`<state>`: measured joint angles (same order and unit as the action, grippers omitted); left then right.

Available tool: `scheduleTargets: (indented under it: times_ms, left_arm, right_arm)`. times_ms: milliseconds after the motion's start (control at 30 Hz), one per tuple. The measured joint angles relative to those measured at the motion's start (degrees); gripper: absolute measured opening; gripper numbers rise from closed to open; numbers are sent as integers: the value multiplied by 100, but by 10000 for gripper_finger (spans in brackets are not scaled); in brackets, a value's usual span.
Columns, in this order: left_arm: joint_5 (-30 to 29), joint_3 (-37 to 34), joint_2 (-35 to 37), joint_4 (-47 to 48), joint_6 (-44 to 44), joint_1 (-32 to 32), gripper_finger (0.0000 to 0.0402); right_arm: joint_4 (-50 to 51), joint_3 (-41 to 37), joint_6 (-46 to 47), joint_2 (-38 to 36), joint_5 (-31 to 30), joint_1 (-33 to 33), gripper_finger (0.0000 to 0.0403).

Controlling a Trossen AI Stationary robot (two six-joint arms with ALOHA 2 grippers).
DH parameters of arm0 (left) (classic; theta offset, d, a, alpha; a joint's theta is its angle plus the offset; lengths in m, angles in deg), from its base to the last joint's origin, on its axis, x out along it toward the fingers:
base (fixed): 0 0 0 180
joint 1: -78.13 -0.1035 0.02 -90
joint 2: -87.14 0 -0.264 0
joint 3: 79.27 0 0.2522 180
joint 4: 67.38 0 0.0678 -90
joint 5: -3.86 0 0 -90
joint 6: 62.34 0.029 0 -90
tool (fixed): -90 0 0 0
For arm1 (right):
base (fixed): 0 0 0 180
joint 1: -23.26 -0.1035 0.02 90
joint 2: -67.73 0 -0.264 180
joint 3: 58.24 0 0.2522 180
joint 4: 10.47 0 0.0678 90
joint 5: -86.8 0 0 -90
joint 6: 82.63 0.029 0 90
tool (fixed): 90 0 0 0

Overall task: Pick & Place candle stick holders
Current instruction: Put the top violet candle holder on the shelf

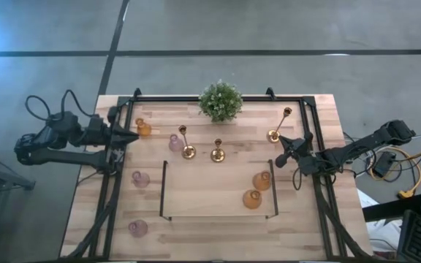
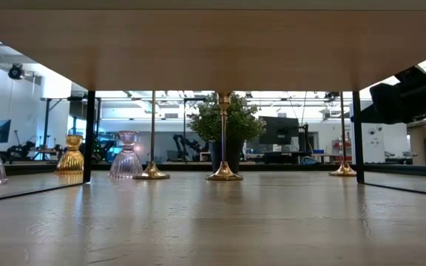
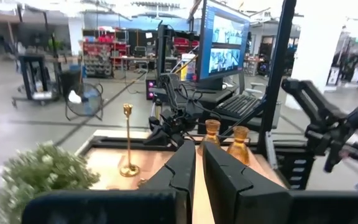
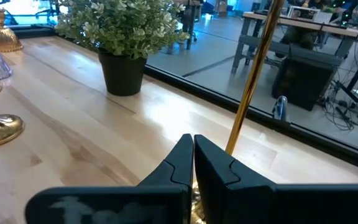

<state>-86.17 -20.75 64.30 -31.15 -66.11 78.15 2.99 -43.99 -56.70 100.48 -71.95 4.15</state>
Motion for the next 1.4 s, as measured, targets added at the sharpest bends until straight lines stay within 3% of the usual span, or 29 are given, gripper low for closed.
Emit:
scheduleTargets:
  times_ms: [200, 300, 500, 600, 767, 933, 1167, 1400]
  left_arm:
    - [-356, 2, -103, -679, -125, 0, 37]
    - [32, 7, -187, -948, 1, -1, 37]
    - [331, 553, -785, 129, 236, 23, 37]
    - [-282, 925, -1342, 814, 388, 26, 37]
    - [-2176, 1473, -2132, 2149, 514, 17, 37]
    - [-2963, 1583, -2671, 2705, 84, -124, 37]
    - [-3016, 1585, -2893, 2713, -368, -899, 37]
    - [-1518, 1495, -2953, 2654, 408, -1852, 37]
  right_arm:
    - [-2, 0, 1, 0, 4, 0, 9]
    - [-2, 0, 1, 2, 19, 2, 9]
    - [-2, 0, 1, 2, 18, 2, 9]
    - [-1, 0, 1, 2, 17, 2, 9]
    - [-2, 2, 1, 2, 17, 4, 9]
    - [-1, 2, 1, 2, 15, 4, 9]
    - [-2, 2, 1, 2, 15, 4, 9]
    - [-8, 2, 1, 0, 13, 4, 9]
